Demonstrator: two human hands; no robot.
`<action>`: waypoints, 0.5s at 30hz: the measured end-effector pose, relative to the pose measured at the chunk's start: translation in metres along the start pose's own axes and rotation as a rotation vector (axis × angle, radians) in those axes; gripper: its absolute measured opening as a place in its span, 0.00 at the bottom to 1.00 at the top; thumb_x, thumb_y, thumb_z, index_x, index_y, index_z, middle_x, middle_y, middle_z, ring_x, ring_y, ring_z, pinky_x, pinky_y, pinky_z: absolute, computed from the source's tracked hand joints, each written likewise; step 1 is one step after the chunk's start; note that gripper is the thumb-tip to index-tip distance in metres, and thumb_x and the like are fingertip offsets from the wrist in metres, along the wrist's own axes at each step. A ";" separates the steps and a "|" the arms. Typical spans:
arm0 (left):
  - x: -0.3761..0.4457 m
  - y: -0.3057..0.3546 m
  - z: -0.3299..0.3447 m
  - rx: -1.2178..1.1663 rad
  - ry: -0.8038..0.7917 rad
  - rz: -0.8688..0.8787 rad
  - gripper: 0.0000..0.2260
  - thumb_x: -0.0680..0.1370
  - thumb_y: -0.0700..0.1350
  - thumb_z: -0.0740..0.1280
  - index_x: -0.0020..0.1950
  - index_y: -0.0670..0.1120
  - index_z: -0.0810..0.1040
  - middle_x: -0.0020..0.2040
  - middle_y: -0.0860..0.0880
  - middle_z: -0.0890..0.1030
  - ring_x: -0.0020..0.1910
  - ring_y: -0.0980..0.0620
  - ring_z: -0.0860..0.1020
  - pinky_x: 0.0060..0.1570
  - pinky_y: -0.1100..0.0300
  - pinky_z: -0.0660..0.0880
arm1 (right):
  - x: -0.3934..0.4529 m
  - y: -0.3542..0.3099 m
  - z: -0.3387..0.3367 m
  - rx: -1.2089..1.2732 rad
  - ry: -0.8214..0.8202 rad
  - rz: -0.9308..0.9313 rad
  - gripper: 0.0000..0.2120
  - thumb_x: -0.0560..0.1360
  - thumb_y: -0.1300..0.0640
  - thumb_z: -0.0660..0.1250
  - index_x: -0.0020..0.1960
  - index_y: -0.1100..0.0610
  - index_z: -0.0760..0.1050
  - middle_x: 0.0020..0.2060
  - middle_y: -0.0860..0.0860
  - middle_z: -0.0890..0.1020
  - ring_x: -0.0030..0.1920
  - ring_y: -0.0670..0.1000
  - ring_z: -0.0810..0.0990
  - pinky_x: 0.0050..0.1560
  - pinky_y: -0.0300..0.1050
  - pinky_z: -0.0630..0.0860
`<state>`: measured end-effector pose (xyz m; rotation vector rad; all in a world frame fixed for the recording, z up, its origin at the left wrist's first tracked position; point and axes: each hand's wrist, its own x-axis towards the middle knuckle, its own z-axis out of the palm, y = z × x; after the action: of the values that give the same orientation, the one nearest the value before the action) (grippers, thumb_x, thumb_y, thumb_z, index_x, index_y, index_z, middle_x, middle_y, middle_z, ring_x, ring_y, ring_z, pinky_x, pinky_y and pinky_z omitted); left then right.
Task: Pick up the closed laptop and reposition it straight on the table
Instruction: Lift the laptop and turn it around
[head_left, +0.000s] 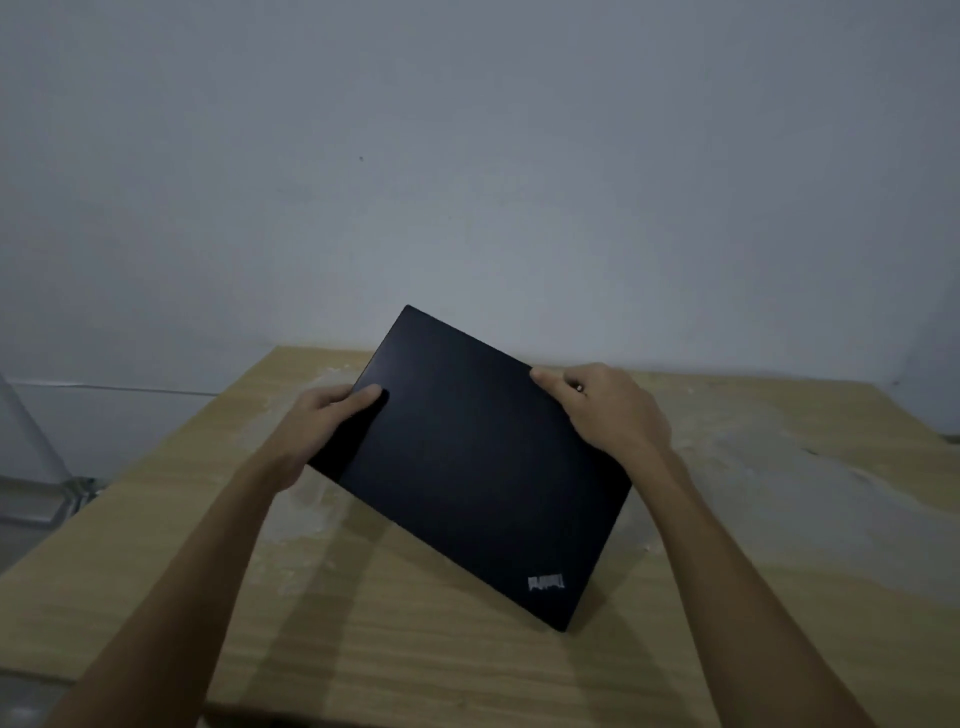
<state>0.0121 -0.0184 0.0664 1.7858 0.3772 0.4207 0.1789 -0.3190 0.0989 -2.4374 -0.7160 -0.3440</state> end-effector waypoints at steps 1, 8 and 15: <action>0.000 0.005 0.010 0.026 -0.013 0.020 0.24 0.71 0.68 0.72 0.55 0.52 0.88 0.53 0.50 0.90 0.50 0.48 0.89 0.48 0.54 0.81 | 0.002 0.002 -0.004 -0.012 -0.001 -0.024 0.39 0.72 0.22 0.51 0.32 0.58 0.68 0.24 0.50 0.75 0.26 0.52 0.77 0.29 0.47 0.69; -0.012 -0.011 0.059 -0.124 0.124 0.113 0.17 0.82 0.59 0.66 0.58 0.49 0.86 0.53 0.51 0.89 0.49 0.49 0.88 0.41 0.61 0.83 | 0.014 0.016 -0.017 -0.129 0.121 -0.171 0.36 0.71 0.23 0.56 0.31 0.56 0.73 0.24 0.49 0.77 0.27 0.49 0.76 0.28 0.43 0.66; -0.021 -0.022 0.072 -0.319 0.219 0.085 0.17 0.80 0.60 0.67 0.62 0.51 0.84 0.57 0.52 0.88 0.52 0.50 0.88 0.43 0.57 0.85 | -0.004 0.055 -0.016 0.282 0.382 -0.060 0.21 0.75 0.39 0.70 0.63 0.48 0.75 0.57 0.46 0.80 0.54 0.46 0.79 0.50 0.43 0.76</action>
<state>0.0267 -0.0844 0.0268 1.4527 0.3652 0.7004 0.2046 -0.3684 0.0858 -2.0103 -0.6214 -0.6633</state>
